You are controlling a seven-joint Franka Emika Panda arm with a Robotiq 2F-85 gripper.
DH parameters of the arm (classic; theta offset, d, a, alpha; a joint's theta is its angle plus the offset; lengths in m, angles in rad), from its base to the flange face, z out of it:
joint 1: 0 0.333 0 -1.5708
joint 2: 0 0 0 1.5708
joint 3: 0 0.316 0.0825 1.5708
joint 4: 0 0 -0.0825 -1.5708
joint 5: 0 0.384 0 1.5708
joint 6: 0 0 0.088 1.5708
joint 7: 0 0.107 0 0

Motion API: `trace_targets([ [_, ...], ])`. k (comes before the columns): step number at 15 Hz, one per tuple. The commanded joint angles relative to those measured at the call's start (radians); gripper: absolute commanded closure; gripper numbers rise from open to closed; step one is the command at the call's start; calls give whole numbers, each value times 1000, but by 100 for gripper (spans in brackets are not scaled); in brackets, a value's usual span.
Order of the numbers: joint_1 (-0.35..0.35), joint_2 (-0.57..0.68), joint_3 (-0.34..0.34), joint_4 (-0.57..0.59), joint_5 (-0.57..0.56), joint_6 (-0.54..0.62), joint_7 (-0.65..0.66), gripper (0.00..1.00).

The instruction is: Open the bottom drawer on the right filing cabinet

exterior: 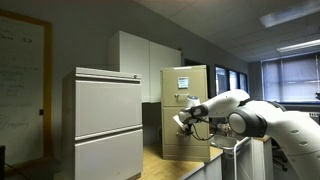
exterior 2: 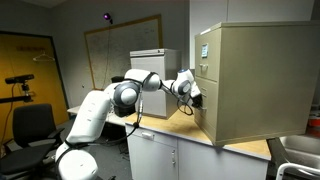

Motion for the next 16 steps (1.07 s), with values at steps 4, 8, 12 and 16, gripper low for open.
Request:
trace_targets([
  [4,-41,-163,105,-325,204,188,-247,90],
  [8,-88,-211,163,-430,372,316,-428,90],
  [12,-133,-268,226,-510,477,406,-605,90],
  [16,-91,-361,201,-590,501,382,-618,89],
])
